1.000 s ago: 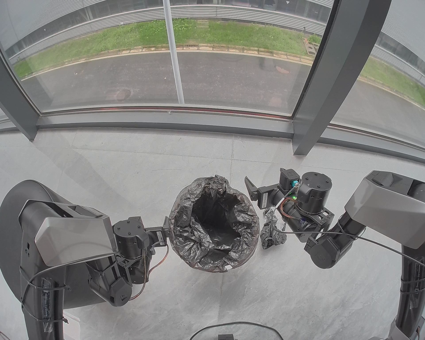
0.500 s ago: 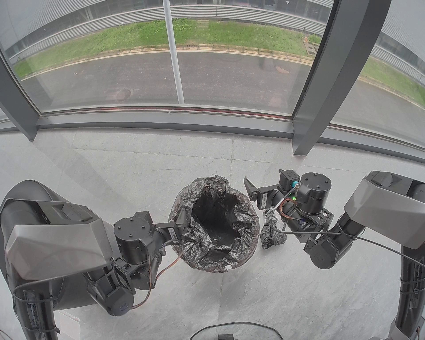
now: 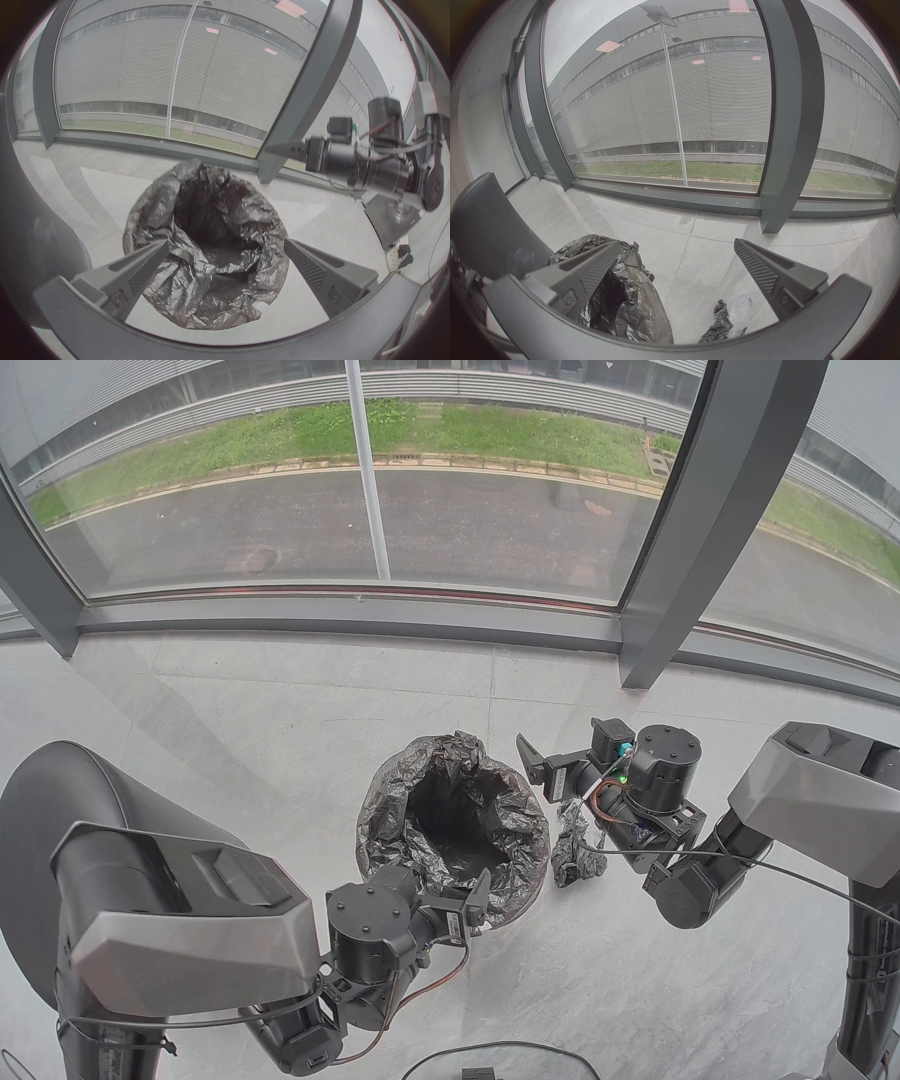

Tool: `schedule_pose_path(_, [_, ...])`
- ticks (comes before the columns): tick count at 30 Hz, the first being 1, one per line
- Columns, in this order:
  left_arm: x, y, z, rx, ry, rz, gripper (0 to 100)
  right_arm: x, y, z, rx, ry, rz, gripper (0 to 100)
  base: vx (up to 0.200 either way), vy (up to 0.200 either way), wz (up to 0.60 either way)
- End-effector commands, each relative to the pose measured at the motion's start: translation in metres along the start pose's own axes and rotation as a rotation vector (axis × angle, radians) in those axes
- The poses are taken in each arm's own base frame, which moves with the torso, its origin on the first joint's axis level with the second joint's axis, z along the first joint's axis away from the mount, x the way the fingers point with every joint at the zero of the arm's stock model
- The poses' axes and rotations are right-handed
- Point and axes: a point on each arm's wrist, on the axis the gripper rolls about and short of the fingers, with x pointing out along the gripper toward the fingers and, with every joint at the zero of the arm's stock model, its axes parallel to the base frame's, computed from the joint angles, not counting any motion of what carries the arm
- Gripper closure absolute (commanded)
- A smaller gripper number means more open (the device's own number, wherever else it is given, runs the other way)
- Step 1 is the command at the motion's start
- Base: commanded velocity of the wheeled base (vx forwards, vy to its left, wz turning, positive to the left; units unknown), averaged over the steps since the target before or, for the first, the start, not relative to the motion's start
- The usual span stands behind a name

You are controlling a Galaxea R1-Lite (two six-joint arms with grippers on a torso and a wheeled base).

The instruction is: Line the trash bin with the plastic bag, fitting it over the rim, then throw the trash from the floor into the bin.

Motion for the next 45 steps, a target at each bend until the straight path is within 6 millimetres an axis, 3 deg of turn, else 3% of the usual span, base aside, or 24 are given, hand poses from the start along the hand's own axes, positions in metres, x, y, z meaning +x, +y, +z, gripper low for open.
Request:
schedule_pose_path(1, [0.013, -0.003, -0.033, 0.031, 0.064, 0.000, 0, 0.002, -0.001, 0.001, 0.000, -0.004, -0.003, 0, 0.000, 0.000, 0.00])
schedule_pose_path(9, [0.025, -0.005, -0.048, 0.038, 0.084, -0.027, 0, 0.002, -0.001, -0.002, -0.001, 0.000, -0.002, 0, 0.000, 0.000, 0.00])
schedule_pose_path(11, [0.038, -0.003, -0.051, 0.039, 0.100, -0.026, 0, 0.003, -0.001, -0.003, -0.001, 0.002, -0.003, 0, 0.000, 0.000, 0.00])
schedule_pose_path(17, [0.070, 0.017, -0.039, 0.070, 0.063, 0.042, 0, 0.003, 0.000, -0.006, -0.002, 0.008, 0.003, 0, 0.000, 0.000, 0.00])
schedule_pose_path(26, [0.085, 0.034, -0.032, 0.098, 0.051, 0.092, 0, 0.003, 0.000, -0.009, -0.004, 0.015, 0.006, 0, 0.000, 0.000, 0.00])
schedule_pose_path(29, [0.079, 0.033, -0.018, 0.079, 0.008, 0.091, 0, 0.003, 0.000, -0.008, -0.004, 0.014, 0.006, 0, 0.000, 0.000, 0.00])
schedule_pose_path(34, [0.048, 0.017, 0.010, 0.060, -0.065, 0.039, 0, 0.003, 0.000, -0.009, -0.006, 0.015, 0.008, 0, 0.000, 0.000, 0.00])
schedule_pose_path(39, [0.002, 0.005, 0.036, 0.038, -0.107, -0.016, 0, 0.003, 0.000, -0.010, -0.010, 0.020, 0.008, 0, 0.000, 0.000, 0.00])
schedule_pose_path(45, [-0.025, 0.005, 0.059, -0.033, -0.135, -0.037, 0, 0.004, 0.001, -0.015, -0.012, 0.031, 0.010, 0, 0.000, 0.000, 0.00])
